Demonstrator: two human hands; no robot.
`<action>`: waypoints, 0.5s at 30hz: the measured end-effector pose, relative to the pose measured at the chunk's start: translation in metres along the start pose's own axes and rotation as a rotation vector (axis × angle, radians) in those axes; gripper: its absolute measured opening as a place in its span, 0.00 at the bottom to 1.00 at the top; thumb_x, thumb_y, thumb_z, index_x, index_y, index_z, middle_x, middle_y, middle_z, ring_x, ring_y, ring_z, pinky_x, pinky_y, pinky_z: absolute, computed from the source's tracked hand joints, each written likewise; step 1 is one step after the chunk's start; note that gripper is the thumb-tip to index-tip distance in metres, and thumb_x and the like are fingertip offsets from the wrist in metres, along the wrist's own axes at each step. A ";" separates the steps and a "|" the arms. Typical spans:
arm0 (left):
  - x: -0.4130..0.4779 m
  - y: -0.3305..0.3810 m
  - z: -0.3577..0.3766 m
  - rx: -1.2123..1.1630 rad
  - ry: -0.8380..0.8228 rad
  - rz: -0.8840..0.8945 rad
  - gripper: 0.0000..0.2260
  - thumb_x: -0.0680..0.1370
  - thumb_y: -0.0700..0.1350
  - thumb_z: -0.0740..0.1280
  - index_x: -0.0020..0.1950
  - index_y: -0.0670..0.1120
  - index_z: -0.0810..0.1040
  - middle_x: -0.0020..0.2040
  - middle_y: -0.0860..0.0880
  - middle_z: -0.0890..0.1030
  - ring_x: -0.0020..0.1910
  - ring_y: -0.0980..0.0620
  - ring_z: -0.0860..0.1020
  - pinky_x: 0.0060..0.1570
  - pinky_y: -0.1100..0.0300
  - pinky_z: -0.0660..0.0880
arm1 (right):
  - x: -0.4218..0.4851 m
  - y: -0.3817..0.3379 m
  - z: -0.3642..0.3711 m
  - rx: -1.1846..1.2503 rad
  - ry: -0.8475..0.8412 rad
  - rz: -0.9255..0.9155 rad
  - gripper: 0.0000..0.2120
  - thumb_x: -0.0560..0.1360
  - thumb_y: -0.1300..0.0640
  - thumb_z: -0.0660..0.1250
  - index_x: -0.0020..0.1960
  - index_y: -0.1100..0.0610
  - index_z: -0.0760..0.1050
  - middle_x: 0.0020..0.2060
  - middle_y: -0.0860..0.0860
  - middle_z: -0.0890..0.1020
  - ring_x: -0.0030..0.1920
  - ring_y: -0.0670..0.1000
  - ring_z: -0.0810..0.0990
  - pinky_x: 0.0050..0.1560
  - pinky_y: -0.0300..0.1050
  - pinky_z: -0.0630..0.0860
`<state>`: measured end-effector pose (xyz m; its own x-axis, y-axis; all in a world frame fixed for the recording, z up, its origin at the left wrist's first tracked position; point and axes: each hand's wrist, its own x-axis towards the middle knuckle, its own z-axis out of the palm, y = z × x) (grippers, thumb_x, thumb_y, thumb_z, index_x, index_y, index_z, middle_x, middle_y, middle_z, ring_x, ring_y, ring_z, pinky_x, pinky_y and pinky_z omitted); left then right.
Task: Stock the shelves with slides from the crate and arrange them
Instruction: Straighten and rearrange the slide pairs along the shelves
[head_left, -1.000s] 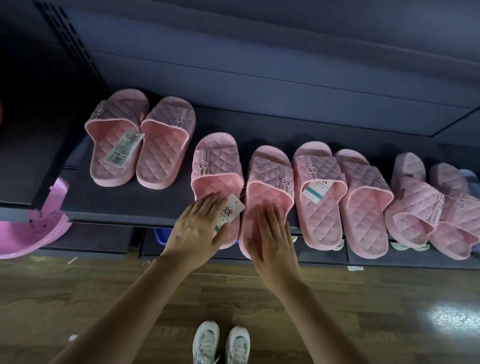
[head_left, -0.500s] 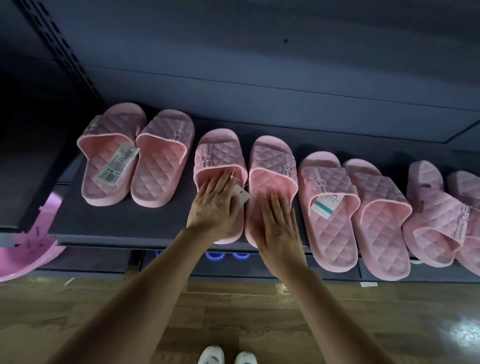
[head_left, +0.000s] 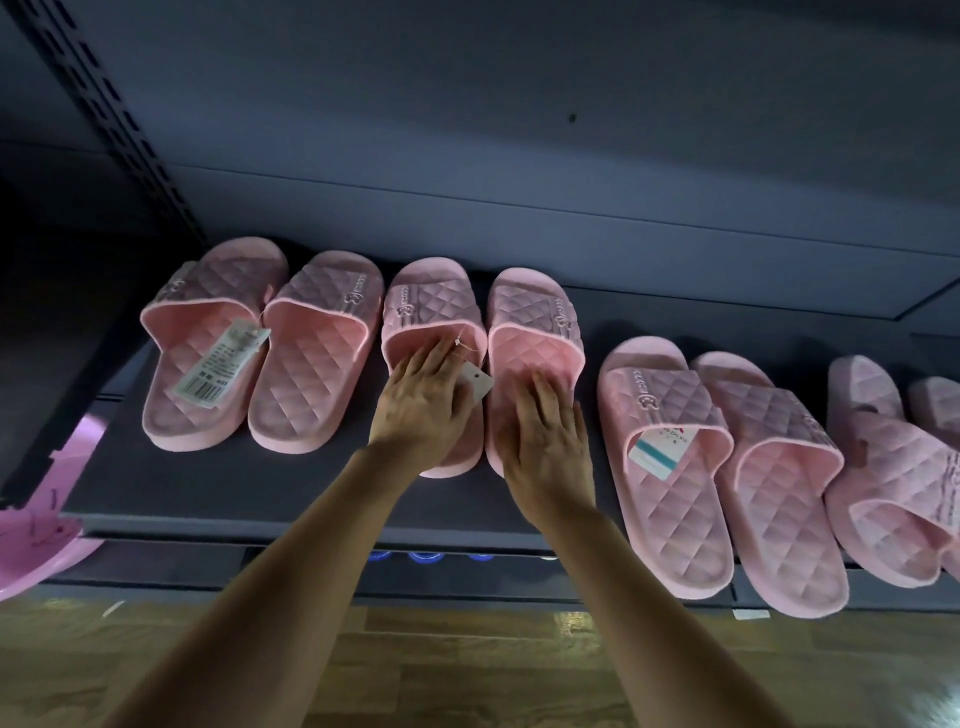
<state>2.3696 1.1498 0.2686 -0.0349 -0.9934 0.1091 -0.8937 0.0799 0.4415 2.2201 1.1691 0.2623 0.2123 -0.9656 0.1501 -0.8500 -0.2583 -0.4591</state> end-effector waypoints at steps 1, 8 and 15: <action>0.002 -0.001 0.000 0.006 -0.004 0.007 0.26 0.75 0.51 0.50 0.65 0.37 0.73 0.65 0.39 0.74 0.65 0.39 0.72 0.65 0.47 0.65 | 0.001 -0.001 0.001 0.005 0.000 0.004 0.34 0.78 0.39 0.39 0.72 0.59 0.63 0.72 0.57 0.64 0.73 0.60 0.58 0.72 0.58 0.55; 0.005 -0.001 -0.002 0.004 0.000 0.012 0.26 0.75 0.51 0.51 0.63 0.37 0.74 0.63 0.38 0.76 0.64 0.39 0.73 0.63 0.45 0.67 | 0.004 -0.004 0.004 0.013 0.012 0.043 0.30 0.76 0.43 0.44 0.72 0.58 0.64 0.72 0.57 0.65 0.73 0.60 0.58 0.72 0.58 0.57; -0.007 0.006 -0.007 -0.005 -0.007 0.022 0.22 0.75 0.48 0.53 0.62 0.37 0.74 0.62 0.37 0.76 0.61 0.37 0.74 0.61 0.44 0.69 | 0.006 -0.010 -0.001 0.003 0.001 0.072 0.39 0.75 0.35 0.34 0.72 0.58 0.63 0.72 0.57 0.64 0.73 0.59 0.58 0.72 0.56 0.55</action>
<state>2.3675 1.1580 0.2765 -0.0578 -0.9919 0.1132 -0.8906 0.1024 0.4430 2.2299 1.1658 0.2687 0.1499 -0.9817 0.1176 -0.8619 -0.1880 -0.4710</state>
